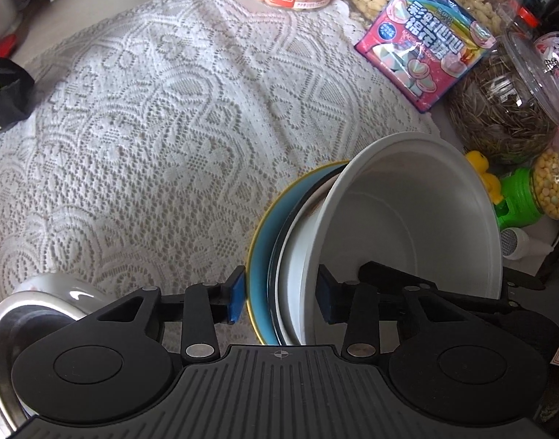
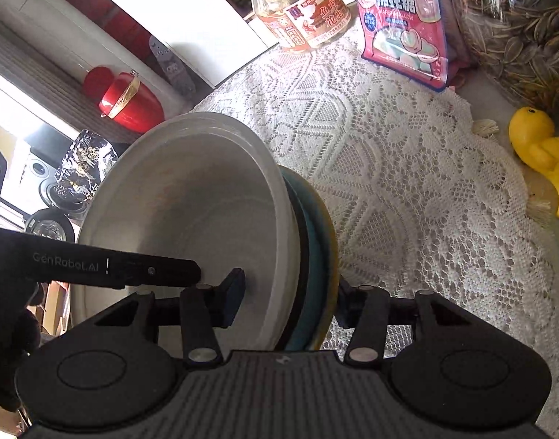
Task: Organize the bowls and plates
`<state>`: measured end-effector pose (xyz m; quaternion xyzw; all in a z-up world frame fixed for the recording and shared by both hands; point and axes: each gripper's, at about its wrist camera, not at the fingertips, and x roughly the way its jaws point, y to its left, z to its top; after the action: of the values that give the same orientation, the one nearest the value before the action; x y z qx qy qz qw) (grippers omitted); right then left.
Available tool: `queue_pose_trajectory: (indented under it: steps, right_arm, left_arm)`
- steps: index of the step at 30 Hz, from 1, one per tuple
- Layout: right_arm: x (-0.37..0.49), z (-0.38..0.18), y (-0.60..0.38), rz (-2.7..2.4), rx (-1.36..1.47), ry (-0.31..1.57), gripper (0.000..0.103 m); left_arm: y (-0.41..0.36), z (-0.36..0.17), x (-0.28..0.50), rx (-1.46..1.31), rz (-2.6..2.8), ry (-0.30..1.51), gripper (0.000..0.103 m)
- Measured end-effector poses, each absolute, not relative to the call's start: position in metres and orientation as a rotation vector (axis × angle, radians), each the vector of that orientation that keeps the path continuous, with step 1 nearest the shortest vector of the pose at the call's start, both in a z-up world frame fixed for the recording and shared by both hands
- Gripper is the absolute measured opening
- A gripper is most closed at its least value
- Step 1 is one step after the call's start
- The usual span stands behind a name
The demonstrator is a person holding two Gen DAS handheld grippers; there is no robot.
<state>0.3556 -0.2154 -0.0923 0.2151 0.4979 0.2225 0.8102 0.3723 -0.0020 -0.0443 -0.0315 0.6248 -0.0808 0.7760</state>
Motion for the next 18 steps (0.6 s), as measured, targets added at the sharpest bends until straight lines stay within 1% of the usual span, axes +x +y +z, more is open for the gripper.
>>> queue_pose_trajectory:
  steps: [4,7,9,11,13,15,18]
  right_arm:
    - [0.363,-0.095,-0.223,0.487,0.522,1.089,0.05]
    - [0.366,-0.1,-0.224,0.513,0.569,1.131,0.056]
    - [0.364,-0.099,-0.222,0.51,0.554,1.135,0.055]
    - [0.362,-0.096,-0.218,0.494,0.521,1.137,0.051]
    - [0.361,-0.095,-0.218,0.488,0.509,1.143,0.05]
    - [0.361,-0.094,-0.219,0.484,0.518,1.16,0.05]
    - [0.358,-0.092,-0.221,0.482,0.528,1.184,0.051]
  left_arm:
    - [-0.005,-0.045,0.371,-0.045,-0.17,1.332,0.042]
    - [-0.008,-0.046,0.371,-0.032,-0.165,1.326,0.043]
    - [-0.008,-0.046,0.371,-0.034,-0.16,1.329,0.043]
    - [-0.01,-0.046,0.369,-0.026,-0.161,1.325,0.044]
    - [-0.012,-0.045,0.366,-0.007,-0.163,1.323,0.044]
    - [-0.016,-0.044,0.362,0.006,-0.172,1.321,0.048]
    - [-0.02,-0.038,0.354,0.025,-0.182,1.328,0.049]
